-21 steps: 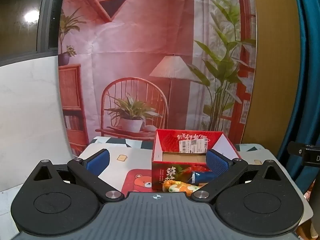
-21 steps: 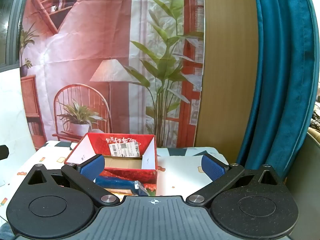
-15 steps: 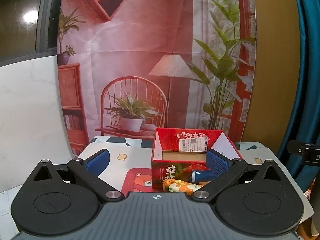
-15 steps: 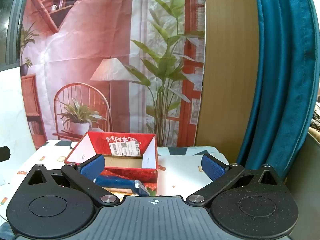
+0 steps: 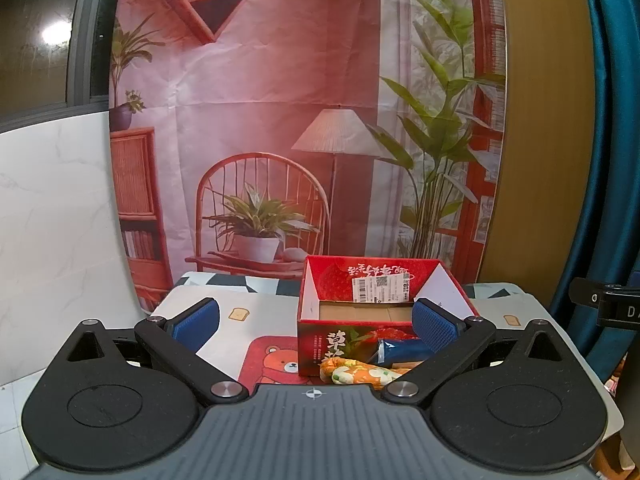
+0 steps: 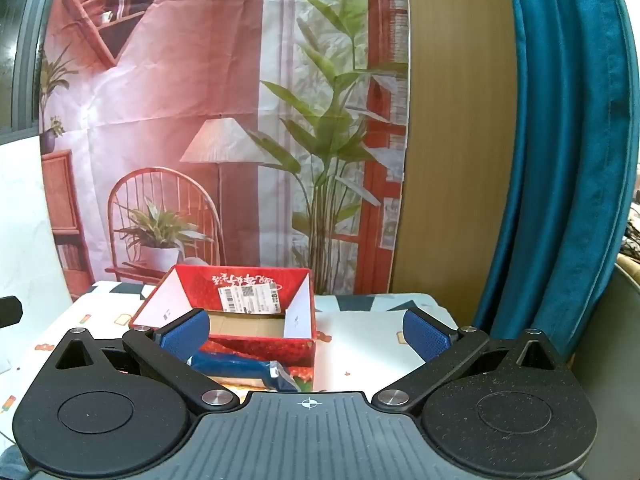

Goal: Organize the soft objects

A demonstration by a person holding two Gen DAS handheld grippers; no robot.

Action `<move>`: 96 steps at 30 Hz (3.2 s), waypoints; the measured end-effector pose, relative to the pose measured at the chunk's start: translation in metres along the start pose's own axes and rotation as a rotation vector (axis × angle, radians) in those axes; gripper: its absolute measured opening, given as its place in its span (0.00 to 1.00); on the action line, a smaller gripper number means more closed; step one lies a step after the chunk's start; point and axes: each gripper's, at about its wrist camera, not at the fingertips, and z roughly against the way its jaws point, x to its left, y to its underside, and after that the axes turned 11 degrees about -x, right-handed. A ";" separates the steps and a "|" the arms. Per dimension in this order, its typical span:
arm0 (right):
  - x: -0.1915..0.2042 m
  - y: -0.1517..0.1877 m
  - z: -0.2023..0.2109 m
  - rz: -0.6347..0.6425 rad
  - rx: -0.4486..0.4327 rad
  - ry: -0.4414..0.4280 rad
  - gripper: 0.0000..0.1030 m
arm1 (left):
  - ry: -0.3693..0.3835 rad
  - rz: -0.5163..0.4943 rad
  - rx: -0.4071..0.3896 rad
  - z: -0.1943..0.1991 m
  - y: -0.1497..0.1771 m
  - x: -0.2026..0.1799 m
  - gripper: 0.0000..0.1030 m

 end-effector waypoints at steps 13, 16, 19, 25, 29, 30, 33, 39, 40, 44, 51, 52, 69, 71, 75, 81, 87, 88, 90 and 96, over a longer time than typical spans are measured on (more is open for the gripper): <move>0.001 0.001 0.001 -0.001 0.000 0.001 1.00 | -0.005 0.006 -0.002 0.001 0.000 0.000 1.00; 0.001 0.001 0.001 0.000 0.000 0.000 1.00 | -0.003 0.005 -0.002 0.001 0.000 0.000 1.00; 0.002 0.001 0.001 -0.001 0.001 0.001 1.00 | -0.003 0.003 -0.001 0.001 -0.001 0.001 1.00; 0.003 0.001 0.001 -0.001 0.003 -0.004 1.00 | -0.005 0.002 -0.004 0.002 -0.002 0.000 1.00; 0.002 0.001 0.001 -0.003 0.004 -0.003 1.00 | -0.002 -0.001 -0.001 0.001 -0.002 0.000 1.00; 0.002 0.001 0.001 -0.002 0.004 -0.003 1.00 | -0.002 0.000 -0.001 0.001 -0.002 0.001 1.00; 0.002 0.000 0.001 -0.001 0.005 -0.006 1.00 | -0.004 0.003 -0.002 0.000 -0.002 0.002 1.00; 0.001 0.000 0.000 0.002 0.010 -0.007 1.00 | -0.002 -0.001 0.000 0.000 -0.002 0.001 1.00; 0.001 0.000 0.000 0.002 0.009 -0.008 1.00 | -0.002 0.000 0.000 0.000 -0.001 0.000 1.00; 0.001 0.000 0.000 0.003 0.009 -0.009 1.00 | -0.003 0.000 0.000 0.001 -0.001 0.000 1.00; 0.001 0.000 0.000 0.002 0.010 -0.008 1.00 | -0.003 0.000 0.000 0.001 -0.001 0.000 1.00; 0.001 0.000 0.000 0.002 0.010 -0.009 1.00 | -0.003 0.000 0.001 0.001 -0.001 0.000 1.00; 0.002 0.000 0.000 0.002 0.010 -0.009 1.00 | -0.002 -0.001 0.000 0.001 0.000 -0.001 1.00; 0.003 0.002 0.000 0.002 0.010 -0.011 1.00 | -0.001 0.000 0.000 0.001 0.000 -0.001 1.00; 0.003 0.003 -0.001 0.000 0.011 -0.012 1.00 | -0.002 0.000 0.001 0.001 0.000 -0.001 1.00; 0.003 0.006 -0.001 -0.009 0.000 -0.038 1.00 | 0.011 0.009 0.004 -0.001 0.004 -0.002 1.00; 0.003 0.029 -0.010 -0.050 -0.006 -0.108 1.00 | 0.027 0.017 0.002 -0.011 0.019 0.001 1.00; 0.003 0.035 -0.013 -0.057 0.001 -0.131 1.00 | 0.023 0.011 0.008 -0.015 0.023 0.001 1.00; 0.003 0.048 -0.020 -0.073 0.020 -0.153 1.00 | 0.017 0.002 0.024 -0.024 0.034 0.002 1.00; 0.007 0.098 -0.045 -0.070 0.079 -0.153 1.00 | 0.043 0.022 0.100 -0.057 0.074 0.015 1.00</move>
